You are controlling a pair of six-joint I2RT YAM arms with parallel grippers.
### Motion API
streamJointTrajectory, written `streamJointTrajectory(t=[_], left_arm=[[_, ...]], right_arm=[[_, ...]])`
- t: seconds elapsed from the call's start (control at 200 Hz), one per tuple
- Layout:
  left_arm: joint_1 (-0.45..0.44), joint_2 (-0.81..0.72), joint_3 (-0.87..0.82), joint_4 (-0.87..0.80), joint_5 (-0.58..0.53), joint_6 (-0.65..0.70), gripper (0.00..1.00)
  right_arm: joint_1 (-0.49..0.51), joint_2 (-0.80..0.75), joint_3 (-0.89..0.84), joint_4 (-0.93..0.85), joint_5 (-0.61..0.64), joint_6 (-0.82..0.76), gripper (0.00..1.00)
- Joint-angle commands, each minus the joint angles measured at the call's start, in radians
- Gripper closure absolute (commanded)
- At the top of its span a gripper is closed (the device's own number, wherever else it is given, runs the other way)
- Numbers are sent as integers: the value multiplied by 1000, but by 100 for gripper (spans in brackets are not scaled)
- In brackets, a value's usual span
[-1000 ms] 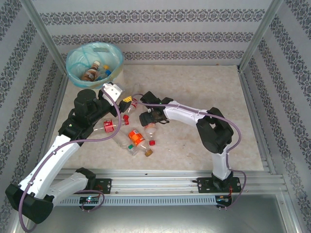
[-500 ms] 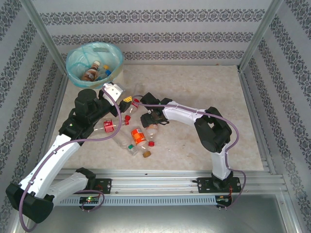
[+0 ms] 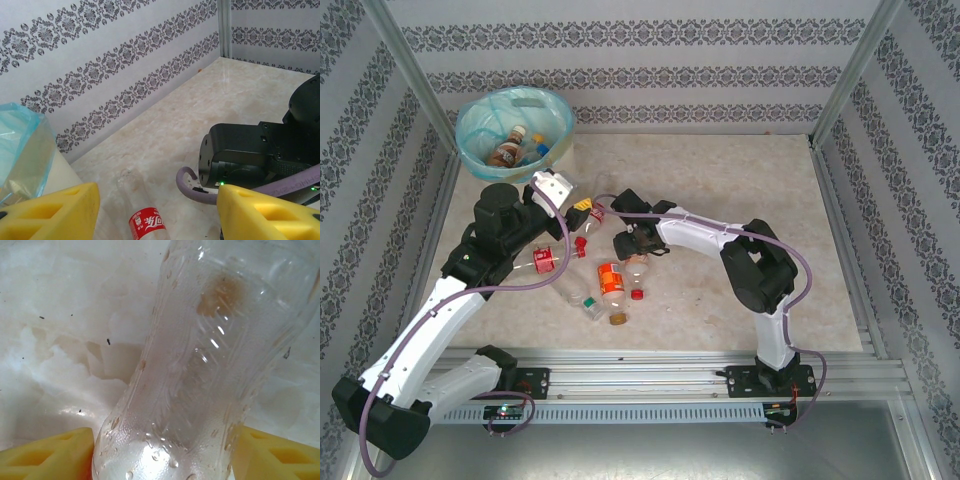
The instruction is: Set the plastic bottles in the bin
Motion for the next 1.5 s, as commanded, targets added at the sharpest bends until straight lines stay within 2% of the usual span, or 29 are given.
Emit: streamJointTrajectory(t=[0.0, 0.21, 0.52, 0.919, 1.204, 1.499], left_arm=[[-13, 1, -11, 49, -3, 22, 36], [-13, -12, -9, 68, -25, -17, 36], [-13, 30, 47, 61, -13, -154, 33], [-13, 167, 163, -24, 172, -317, 31], [-13, 211, 150, 34, 271, -431, 29], [-13, 223, 164, 52, 420, -466, 28]], right_arm=[[-8, -2, 10, -25, 26, 6, 30], [-8, -65, -41, -9, 55, 15, 34], [-25, -278, -203, 126, 109, -9, 39], [-29, -509, -361, 348, 42, -98, 42], [-29, -671, -475, 508, -70, -143, 44], [-29, -826, -574, 639, -144, -186, 46]])
